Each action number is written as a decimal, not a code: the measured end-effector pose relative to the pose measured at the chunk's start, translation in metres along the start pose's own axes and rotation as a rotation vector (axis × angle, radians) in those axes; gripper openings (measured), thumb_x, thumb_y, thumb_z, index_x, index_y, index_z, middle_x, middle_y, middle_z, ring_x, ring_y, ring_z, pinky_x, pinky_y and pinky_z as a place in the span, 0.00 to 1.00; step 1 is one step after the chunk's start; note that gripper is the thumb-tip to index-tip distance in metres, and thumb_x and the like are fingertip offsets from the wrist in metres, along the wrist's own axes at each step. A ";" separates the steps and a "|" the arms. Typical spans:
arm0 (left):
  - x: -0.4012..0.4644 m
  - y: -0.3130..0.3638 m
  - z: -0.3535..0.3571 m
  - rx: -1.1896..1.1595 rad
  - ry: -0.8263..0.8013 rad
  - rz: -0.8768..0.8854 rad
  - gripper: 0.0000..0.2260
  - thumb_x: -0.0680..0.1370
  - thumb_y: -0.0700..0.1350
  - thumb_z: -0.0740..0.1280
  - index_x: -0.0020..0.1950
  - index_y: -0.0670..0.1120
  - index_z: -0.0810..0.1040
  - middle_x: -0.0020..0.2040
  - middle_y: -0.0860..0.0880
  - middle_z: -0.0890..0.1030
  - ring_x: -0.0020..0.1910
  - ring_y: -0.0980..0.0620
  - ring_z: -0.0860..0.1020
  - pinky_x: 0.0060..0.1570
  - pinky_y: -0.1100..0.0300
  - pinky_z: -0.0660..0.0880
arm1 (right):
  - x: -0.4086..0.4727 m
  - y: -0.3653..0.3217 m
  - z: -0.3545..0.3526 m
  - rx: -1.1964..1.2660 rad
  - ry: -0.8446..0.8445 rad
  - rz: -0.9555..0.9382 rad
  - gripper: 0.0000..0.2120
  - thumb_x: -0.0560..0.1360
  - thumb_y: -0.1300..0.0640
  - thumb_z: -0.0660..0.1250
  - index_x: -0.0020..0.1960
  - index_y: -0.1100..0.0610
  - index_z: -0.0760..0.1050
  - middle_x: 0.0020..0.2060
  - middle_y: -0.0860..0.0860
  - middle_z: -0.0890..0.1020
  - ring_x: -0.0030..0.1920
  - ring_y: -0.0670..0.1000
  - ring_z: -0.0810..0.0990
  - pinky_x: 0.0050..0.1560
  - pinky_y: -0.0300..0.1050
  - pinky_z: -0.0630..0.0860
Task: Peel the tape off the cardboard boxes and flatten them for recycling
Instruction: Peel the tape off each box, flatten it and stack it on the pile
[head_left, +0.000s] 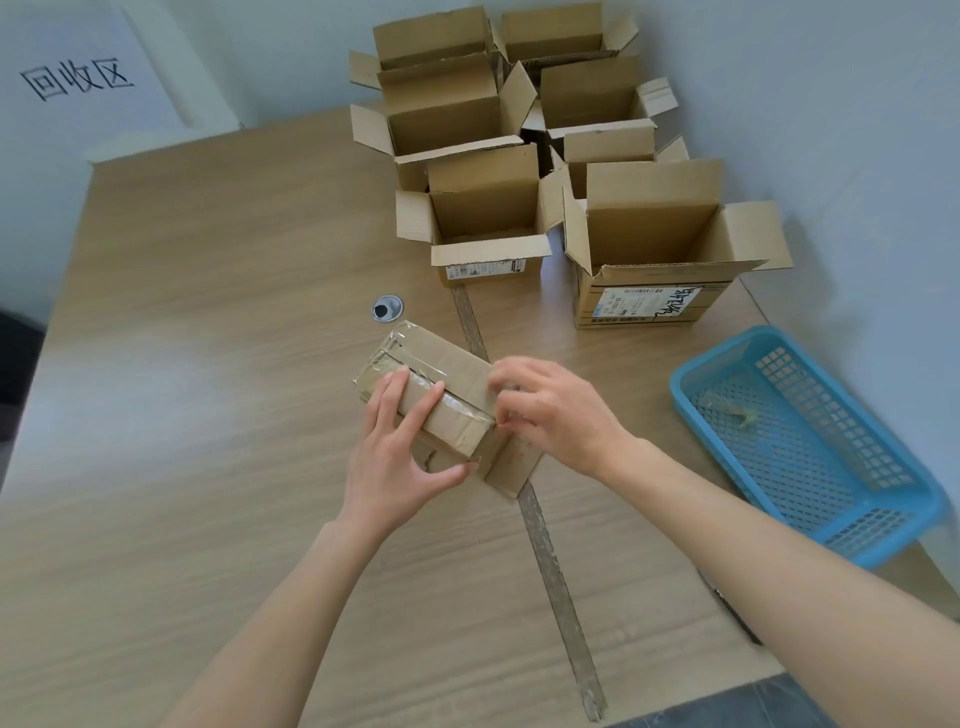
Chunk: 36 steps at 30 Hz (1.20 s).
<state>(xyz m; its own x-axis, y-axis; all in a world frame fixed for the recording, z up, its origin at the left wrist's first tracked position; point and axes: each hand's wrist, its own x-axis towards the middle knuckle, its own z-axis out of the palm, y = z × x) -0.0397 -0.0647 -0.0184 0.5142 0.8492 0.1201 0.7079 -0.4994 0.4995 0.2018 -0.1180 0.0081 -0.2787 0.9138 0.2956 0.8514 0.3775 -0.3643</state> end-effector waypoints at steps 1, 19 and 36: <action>0.000 0.000 0.000 -0.004 -0.004 0.002 0.42 0.65 0.69 0.69 0.78 0.57 0.67 0.82 0.51 0.56 0.82 0.52 0.49 0.70 0.56 0.60 | -0.001 0.000 -0.001 0.052 -0.030 -0.005 0.06 0.75 0.61 0.74 0.43 0.56 0.76 0.57 0.50 0.81 0.64 0.54 0.78 0.56 0.49 0.78; 0.021 0.010 -0.010 -0.313 -0.195 -0.150 0.56 0.64 0.64 0.80 0.83 0.51 0.54 0.82 0.62 0.44 0.81 0.62 0.44 0.80 0.53 0.50 | 0.006 -0.013 -0.034 0.818 -0.218 0.575 0.08 0.76 0.57 0.72 0.46 0.58 0.73 0.43 0.50 0.87 0.43 0.50 0.87 0.48 0.50 0.84; 0.064 0.013 -0.053 -0.186 -0.637 0.104 0.52 0.64 0.47 0.84 0.82 0.56 0.59 0.81 0.67 0.51 0.79 0.65 0.54 0.76 0.62 0.58 | 0.026 0.000 -0.020 0.199 -0.196 0.113 0.11 0.81 0.62 0.66 0.60 0.61 0.83 0.62 0.51 0.82 0.62 0.54 0.78 0.64 0.48 0.74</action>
<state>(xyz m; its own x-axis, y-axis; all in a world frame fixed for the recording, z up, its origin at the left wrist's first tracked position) -0.0234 -0.0078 0.0413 0.8010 0.5024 -0.3256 0.5731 -0.4865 0.6594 0.2034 -0.0968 0.0335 -0.2840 0.9559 0.0743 0.7835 0.2760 -0.5568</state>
